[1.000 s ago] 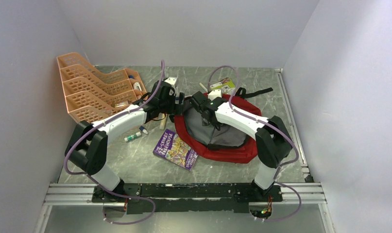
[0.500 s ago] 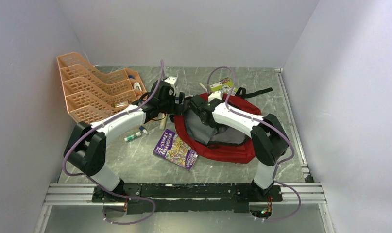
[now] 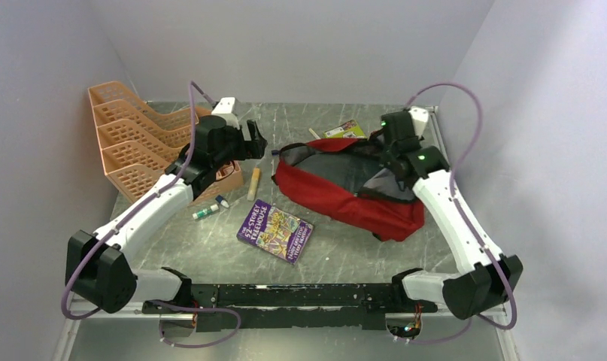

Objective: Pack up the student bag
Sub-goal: Move the student bag to the center of the board.

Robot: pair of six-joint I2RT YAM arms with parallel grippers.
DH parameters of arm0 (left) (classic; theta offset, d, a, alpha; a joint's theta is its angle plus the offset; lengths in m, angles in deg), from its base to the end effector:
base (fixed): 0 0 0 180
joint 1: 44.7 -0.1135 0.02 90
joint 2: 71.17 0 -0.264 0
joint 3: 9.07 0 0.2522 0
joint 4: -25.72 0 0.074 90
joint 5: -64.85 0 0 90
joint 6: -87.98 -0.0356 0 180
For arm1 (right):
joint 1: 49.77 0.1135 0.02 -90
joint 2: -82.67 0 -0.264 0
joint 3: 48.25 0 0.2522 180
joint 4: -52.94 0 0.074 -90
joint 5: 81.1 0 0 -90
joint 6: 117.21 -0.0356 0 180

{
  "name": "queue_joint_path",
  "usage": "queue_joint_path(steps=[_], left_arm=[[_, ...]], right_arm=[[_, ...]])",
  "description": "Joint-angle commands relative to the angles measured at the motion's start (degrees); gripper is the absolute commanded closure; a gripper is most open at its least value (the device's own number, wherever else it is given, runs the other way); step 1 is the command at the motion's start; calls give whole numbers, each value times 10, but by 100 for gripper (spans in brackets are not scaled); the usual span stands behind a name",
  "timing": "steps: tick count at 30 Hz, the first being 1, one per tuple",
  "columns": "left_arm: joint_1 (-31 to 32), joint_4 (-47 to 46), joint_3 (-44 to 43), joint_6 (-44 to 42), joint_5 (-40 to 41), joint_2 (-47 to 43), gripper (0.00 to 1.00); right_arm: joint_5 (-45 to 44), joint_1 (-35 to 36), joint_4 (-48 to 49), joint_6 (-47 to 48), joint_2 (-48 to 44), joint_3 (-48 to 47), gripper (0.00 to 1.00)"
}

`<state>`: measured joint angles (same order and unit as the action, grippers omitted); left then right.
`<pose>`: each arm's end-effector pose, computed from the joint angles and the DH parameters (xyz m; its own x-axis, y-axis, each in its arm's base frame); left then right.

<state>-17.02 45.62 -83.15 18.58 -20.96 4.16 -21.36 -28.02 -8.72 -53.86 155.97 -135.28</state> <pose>0.2734 -0.1405 0.3239 -0.4409 -0.1650 -0.8823 0.2648 0.9153 -0.3035 0.2475 0.0794 0.3485 -0.6191 0.1701 -0.7666 0.3035 0.9522 -0.0338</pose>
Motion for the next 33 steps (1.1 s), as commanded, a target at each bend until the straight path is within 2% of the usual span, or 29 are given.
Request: queue_joint_path(steps=[1, 5, 10, 20, 22, 23, 24, 26, 30, 33], left_arm=[[-17, -14, 21, 36, -26, -1, 9], [-19, -11, 26, 41, -37, 7, 10], [-18, -9, 32, 36, -46, 6, 10], [-18, 10, 26, 26, -61, 19, 11], [-19, 19, 24, 26, -57, 20, 11], [-18, 22, 25, 28, -56, 20, 11], [-18, 24, 26, 28, -57, 20, 11], [-18, 24, 29, 25, -58, 18, 11], [-18, 33, 31, 15, -52, 12, 10], [-19, 38, 36, 18, -43, 1, 10]], right_arm=[[35, -70, 43, 67, -20, -47, 100], [30, -124, 41, 75, 1, -84, 100], [-31, -154, 85, 103, -7, -67, 100], [-113, -163, 102, 139, -66, 66, 100], [-118, -163, 87, 126, -74, 84, 91], [-121, -163, 78, 121, -75, 85, 81], [-119, -163, 68, 114, -76, 83, 67], [-108, -163, 47, 99, -76, 68, 52], [-43, -162, 5, 68, -86, 10, 44], [57, -162, 8, 36, -105, -17, 42]])
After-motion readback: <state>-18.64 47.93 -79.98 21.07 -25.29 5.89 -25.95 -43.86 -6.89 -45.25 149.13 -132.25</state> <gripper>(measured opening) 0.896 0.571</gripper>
